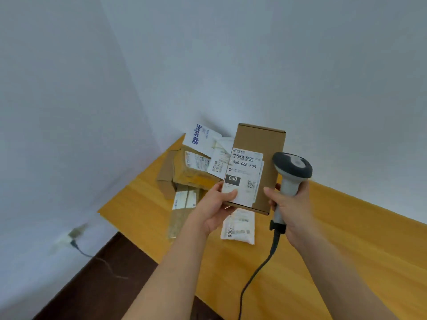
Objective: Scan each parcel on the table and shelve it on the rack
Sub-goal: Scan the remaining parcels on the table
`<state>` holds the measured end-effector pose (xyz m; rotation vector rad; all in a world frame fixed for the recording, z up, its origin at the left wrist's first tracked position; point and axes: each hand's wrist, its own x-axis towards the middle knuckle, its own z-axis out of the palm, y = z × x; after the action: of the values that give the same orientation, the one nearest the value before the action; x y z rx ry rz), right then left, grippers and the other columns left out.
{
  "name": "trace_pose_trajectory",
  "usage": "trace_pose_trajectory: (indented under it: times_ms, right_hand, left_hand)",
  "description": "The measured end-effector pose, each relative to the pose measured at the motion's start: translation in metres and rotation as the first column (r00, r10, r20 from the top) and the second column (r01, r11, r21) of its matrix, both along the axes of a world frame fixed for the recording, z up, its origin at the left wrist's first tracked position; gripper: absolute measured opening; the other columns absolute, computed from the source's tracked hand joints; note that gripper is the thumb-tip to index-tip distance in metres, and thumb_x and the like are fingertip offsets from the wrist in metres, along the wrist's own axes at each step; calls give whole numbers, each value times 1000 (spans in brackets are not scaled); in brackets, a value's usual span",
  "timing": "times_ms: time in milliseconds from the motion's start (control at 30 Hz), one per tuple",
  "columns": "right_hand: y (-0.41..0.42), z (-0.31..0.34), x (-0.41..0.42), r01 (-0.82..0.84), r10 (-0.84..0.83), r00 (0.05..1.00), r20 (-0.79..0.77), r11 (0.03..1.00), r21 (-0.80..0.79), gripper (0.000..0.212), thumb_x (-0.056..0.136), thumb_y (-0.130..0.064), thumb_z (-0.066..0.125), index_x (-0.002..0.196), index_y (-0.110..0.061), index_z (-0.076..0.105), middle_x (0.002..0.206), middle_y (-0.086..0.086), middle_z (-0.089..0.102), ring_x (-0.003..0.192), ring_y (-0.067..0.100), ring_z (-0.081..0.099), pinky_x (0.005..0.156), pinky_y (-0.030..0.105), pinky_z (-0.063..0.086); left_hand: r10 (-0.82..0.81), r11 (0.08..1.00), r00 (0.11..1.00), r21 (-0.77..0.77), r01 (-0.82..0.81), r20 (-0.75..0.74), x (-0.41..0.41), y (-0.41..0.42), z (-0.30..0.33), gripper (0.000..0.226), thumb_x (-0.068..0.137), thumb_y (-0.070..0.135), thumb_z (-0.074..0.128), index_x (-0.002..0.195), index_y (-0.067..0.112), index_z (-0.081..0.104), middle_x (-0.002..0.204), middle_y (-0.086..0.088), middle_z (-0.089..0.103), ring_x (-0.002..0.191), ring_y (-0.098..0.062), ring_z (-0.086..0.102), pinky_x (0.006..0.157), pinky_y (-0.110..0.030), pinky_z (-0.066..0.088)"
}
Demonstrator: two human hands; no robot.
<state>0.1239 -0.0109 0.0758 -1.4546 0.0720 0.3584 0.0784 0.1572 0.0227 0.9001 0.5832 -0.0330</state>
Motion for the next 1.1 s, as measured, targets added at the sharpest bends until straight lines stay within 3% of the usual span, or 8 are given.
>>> trace_pose_trajectory:
  times_ms: [200, 333, 433, 567, 667, 833, 933, 1100]
  right_hand:
    - [48, 30, -58, -402, 394, 913, 109, 912, 77, 66, 82, 2, 74, 134, -23, 42, 112, -3, 67, 82, 6, 68, 63, 19, 53]
    - [69, 37, -122, -566, 557, 817, 149, 824, 25, 76, 81, -3, 76, 139, -32, 37, 118, -6, 65, 100, 16, 67, 81, 35, 57]
    - [83, 44, -187, -688, 682, 714, 155, 725, -25, 77, 81, -6, 77, 139, -35, 36, 112, -5, 65, 91, 20, 67, 84, 44, 56]
    - [89, 52, -291, -821, 806, 566, 174, 571, 31, 66, 82, 4, 72, 132, -27, 42, 107, -2, 66, 71, 16, 59, 65, 30, 51]
    - [92, 57, -372, -885, 865, 463, 196, 463, 47, 60, 83, 7, 67, 124, -29, 45, 100, 0, 66, 68, 16, 57, 66, 31, 50]
    - [93, 59, -536, -948, 930, 318, 185, 310, 71, 59, 83, 7, 66, 128, -24, 45, 97, 2, 66, 66, 16, 55, 67, 33, 48]
    - [79, 60, -646, -985, 971, 166, 174, 157, 64, 52, 83, 7, 65, 115, -31, 49, 89, 2, 64, 64, 15, 55, 65, 32, 49]
    - [56, 71, -798, -998, 984, -56, 168, -60, 23, 48, 83, 7, 66, 106, -33, 50, 103, -2, 70, 66, 14, 59, 64, 27, 50]
  left_hand:
    - [409, 913, 905, -64, -404, 122, -129, 15, 46, 69, 81, -1, 71, 143, 6, 40, 129, -17, 64, 115, -32, 63, 89, -44, 58]
    - [554, 832, 811, -87, -548, 186, -225, 1, 56, 73, 83, 2, 71, 145, 14, 35, 133, -17, 62, 119, -38, 60, 89, -50, 55]
    - [632, 768, 742, -50, -639, 223, -307, -11, 64, 77, 80, 0, 71, 145, 20, 34, 138, -16, 57, 124, -40, 56, 100, -54, 49]
    - [721, 672, 648, -20, -740, 244, -428, -36, 69, 79, 78, -8, 67, 145, 22, 39, 140, -17, 55, 128, -39, 53, 105, -56, 44]
    - [774, 600, 569, -37, -799, 277, -515, -53, 73, 78, 78, -11, 67, 144, 22, 41, 139, -17, 56, 126, -38, 56, 105, -53, 45]
    - [890, 383, 355, -47, -923, 288, -675, -92, 77, 75, 76, -5, 70, 142, 20, 46, 130, -15, 63, 112, -34, 60, 105, -49, 47]
    - [948, 217, 195, -62, -974, 253, -786, -126, 75, 69, 75, -2, 74, 138, 18, 54, 123, -14, 66, 111, -34, 63, 101, -47, 50]
    - [980, -99, -112, -85, -991, 162, -931, -174, 81, 46, 76, 2, 70, 120, 13, 61, 107, -9, 72, 102, -27, 65, 103, -43, 48]
